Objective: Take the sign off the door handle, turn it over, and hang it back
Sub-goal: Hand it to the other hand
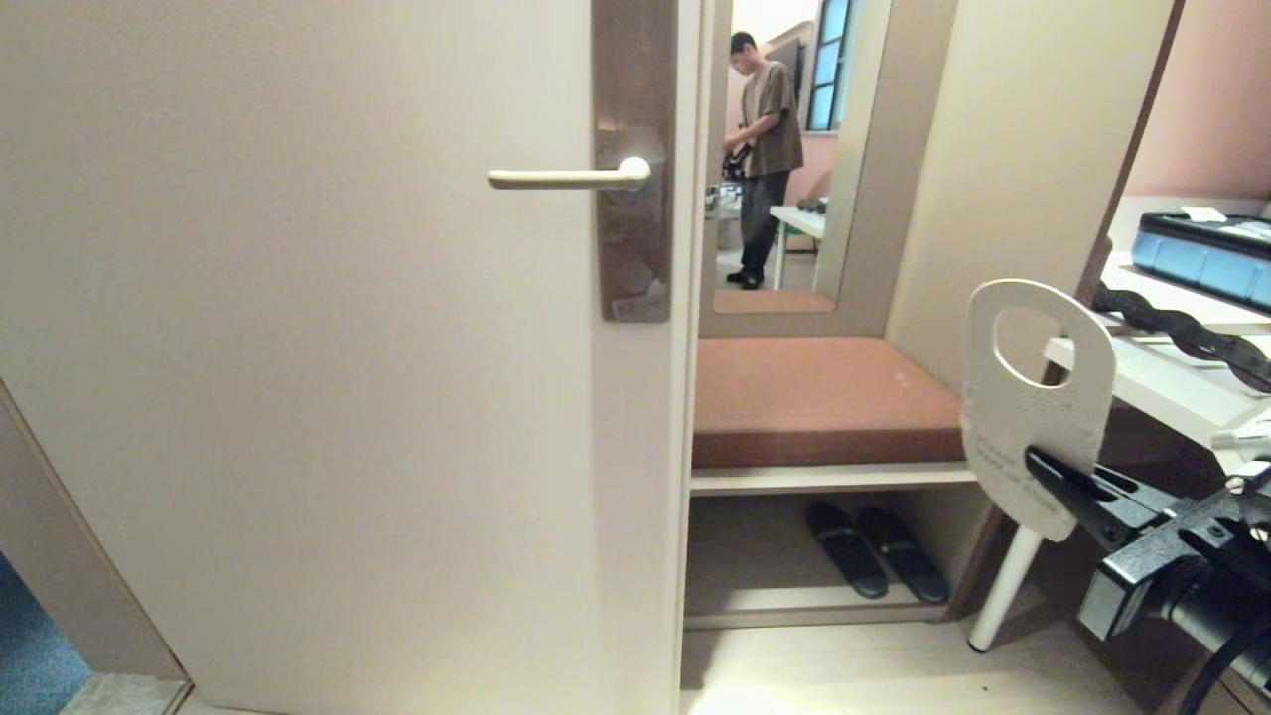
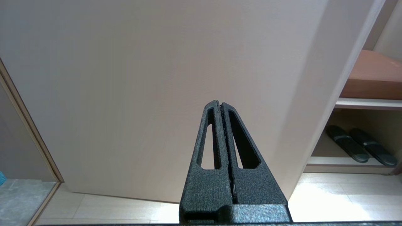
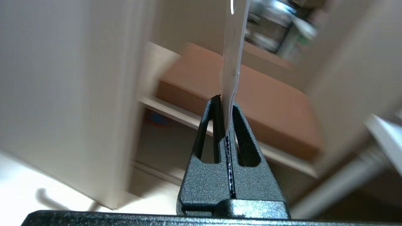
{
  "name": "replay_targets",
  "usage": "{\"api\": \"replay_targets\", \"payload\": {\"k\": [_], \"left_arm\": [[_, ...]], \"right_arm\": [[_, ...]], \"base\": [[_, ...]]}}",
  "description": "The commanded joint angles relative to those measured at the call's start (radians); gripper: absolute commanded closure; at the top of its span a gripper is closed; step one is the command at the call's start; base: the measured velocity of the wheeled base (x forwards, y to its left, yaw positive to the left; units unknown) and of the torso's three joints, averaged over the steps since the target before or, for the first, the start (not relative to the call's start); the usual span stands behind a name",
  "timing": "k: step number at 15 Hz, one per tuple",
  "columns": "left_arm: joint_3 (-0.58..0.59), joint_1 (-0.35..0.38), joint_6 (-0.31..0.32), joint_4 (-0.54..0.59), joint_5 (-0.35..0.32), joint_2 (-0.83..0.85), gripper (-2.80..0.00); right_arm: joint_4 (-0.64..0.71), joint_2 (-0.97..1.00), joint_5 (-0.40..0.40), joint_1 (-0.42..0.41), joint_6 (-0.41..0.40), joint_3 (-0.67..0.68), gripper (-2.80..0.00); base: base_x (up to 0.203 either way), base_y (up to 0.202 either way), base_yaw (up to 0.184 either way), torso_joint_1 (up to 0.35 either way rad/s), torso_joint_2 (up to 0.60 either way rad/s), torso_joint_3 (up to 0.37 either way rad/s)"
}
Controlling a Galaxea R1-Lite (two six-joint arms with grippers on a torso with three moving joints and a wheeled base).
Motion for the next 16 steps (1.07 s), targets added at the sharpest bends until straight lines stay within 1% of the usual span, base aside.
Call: {"api": "replay_targets", "payload": {"k": [1, 3, 4, 6, 8, 10, 13, 15, 16], "left_arm": [[0.0, 0.0, 0.0, -0.001, 0.001, 0.0, 0.0], [0.0, 0.0, 0.0, -0.001, 0.001, 0.0, 0.0], [0.0, 0.0, -0.001, -0.001, 0.001, 0.0, 0.0], [0.0, 0.0, -0.001, -0.001, 0.001, 0.0, 0.0], [0.0, 0.0, -0.001, -0.001, 0.001, 0.0, 0.0], [0.0, 0.0, -0.001, -0.001, 0.001, 0.0, 0.0], [0.0, 0.0, -0.001, -0.001, 0.001, 0.0, 0.0], [0.0, 0.0, -0.001, -0.001, 0.001, 0.0, 0.0], [0.0, 0.0, -0.001, -0.001, 0.001, 0.0, 0.0]], "right_arm": [[0.009, -0.095, 0.078, -0.187, -0.011, 0.079, 0.0], [0.055, -0.215, 0.2, -0.379, -0.019, 0.161, 0.0], [0.087, -0.28, 0.255, -0.459, -0.02, 0.204, 0.0], [0.19, -0.393, 0.343, -0.552, -0.009, 0.241, 0.0], [0.316, -0.502, 0.41, -0.598, -0.002, 0.252, 0.0], [0.435, -0.604, 0.439, -0.611, 0.004, 0.255, 0.0], [0.612, -0.775, 0.436, -0.617, 0.031, 0.256, 0.0], [0.691, -0.865, 0.419, -0.619, 0.045, 0.256, 0.0], [0.724, -0.878, 0.397, -0.617, 0.059, 0.256, 0.0]], "base": [[0.0, 0.0, 0.0, 0.0, 0.0, 0.0], [0.0, 0.0, 0.0, 0.0, 0.0, 0.0], [0.0, 0.0, 0.0, 0.0, 0.0, 0.0], [0.0, 0.0, 0.0, 0.0, 0.0, 0.0], [0.0, 0.0, 0.0, 0.0, 0.0, 0.0], [0.0, 0.0, 0.0, 0.0, 0.0, 0.0], [0.0, 0.0, 0.0, 0.0, 0.0, 0.0], [0.0, 0.0, 0.0, 0.0, 0.0, 0.0], [0.0, 0.0, 0.0, 0.0, 0.0, 0.0]]}}
